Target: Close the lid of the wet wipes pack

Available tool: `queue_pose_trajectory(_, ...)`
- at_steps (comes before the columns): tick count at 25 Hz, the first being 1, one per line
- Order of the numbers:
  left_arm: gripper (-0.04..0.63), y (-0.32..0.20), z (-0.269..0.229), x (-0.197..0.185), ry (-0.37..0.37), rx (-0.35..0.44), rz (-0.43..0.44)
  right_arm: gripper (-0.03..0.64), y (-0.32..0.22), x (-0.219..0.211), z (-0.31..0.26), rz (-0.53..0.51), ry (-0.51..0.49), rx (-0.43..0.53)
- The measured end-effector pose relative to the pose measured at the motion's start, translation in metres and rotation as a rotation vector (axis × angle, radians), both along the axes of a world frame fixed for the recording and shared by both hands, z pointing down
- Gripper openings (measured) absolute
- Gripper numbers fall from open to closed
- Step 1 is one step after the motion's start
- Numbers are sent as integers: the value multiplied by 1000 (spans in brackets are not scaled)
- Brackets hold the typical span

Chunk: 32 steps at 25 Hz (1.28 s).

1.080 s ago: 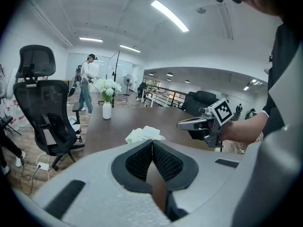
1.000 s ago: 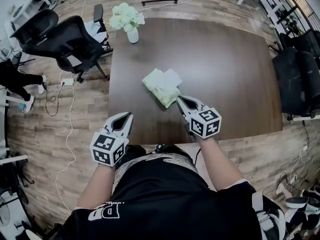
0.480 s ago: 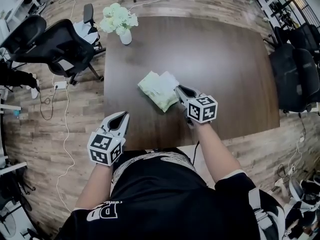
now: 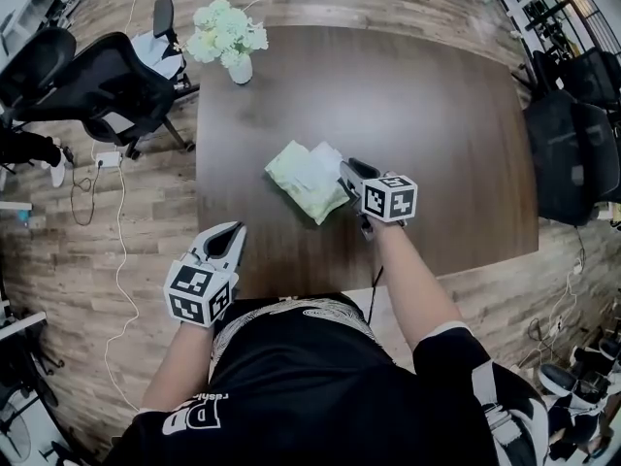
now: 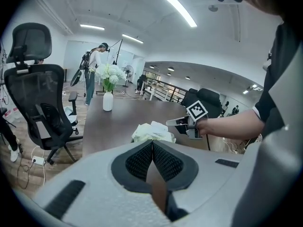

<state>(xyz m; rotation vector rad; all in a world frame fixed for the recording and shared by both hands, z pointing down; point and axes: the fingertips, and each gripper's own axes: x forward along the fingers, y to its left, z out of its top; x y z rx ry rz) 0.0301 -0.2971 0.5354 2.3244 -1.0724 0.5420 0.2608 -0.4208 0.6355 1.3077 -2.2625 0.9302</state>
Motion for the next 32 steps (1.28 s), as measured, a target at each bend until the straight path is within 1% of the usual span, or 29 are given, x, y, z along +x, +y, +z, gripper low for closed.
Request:
queue_pose_trajectory(2,20,-1,2,-2,0,-10,0,99,-2,2,4,20,-25,-17)
queue_pose_trajectory(6,20,-2,6,-7,-1,-27,-4,123,-3,3,12,61,-113,-79)
queue_pose_trajectory(11,20,-2,8,-13,-9,-39,-10,135,-4,3,23,105,-208,-148)
queue_pose_trajectory(14,20,-3,8,-14,-5,-39,-9,135,-6,0,25,122,-262,-167)
queue_pose_trajectory(16,20,-1,9,-14,-4,-42,-7,135,-6,-1,23,126,-278,-165)
queue_pose_trajectory(22,20,3,8,-22,-8,-38,-9,129,-6,-3,12,97,-231,-132)
queue_pose_trajectory(26,20,6,5,-23,-8,-25,-4,100,-5,-4,-6,28,-169,-70)
queue_pose_trajectory(32,20,9,0,-24,-14,-13,10,74,2,-22,-32,-149,29,25)
